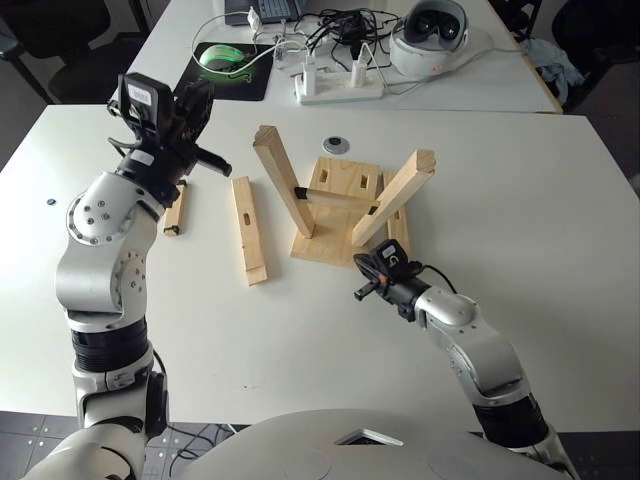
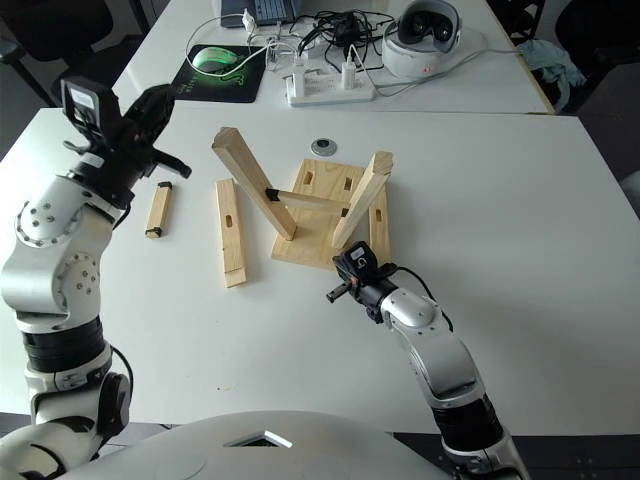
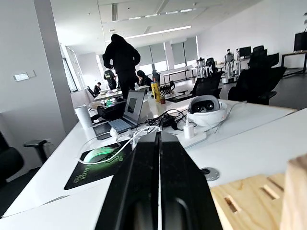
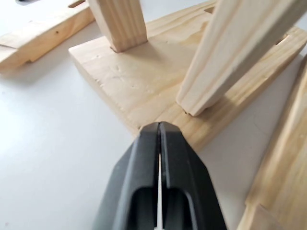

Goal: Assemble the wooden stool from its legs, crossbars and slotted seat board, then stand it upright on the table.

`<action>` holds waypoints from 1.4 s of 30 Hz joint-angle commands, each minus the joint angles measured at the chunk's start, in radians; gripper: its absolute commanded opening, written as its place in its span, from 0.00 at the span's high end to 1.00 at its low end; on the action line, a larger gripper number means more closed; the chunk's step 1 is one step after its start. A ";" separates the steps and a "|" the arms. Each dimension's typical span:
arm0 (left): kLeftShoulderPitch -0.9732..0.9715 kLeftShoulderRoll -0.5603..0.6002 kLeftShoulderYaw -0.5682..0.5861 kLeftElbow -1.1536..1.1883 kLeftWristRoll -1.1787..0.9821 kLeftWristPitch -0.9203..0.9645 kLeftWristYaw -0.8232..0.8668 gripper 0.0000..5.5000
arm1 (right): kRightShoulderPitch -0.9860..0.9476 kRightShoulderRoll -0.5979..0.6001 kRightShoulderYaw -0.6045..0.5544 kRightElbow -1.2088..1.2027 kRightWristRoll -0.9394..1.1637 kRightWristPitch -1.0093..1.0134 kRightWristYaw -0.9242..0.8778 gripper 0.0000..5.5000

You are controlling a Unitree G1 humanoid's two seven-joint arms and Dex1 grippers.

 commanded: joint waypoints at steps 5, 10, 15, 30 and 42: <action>-0.296 -0.056 0.108 0.000 -0.340 0.201 0.076 1.00 | -0.007 0.006 0.012 0.051 -0.023 0.045 -0.020 1.00; -0.369 -0.048 0.076 0.042 -0.395 0.244 0.091 1.00 | -0.009 0.015 0.031 0.058 -0.027 0.044 -0.018 1.00; -0.419 -0.044 0.022 0.115 -0.377 0.231 0.072 1.00 | -0.019 0.025 0.048 0.077 -0.032 0.037 -0.019 1.00; -0.175 0.031 -0.241 0.203 -0.274 0.369 -0.022 1.00 | -0.024 0.057 0.079 0.046 -0.046 0.071 -0.029 1.00; -0.589 0.022 -0.006 0.223 -0.347 0.207 -0.009 1.00 | 0.011 0.053 0.087 0.042 -0.056 0.077 -0.039 1.00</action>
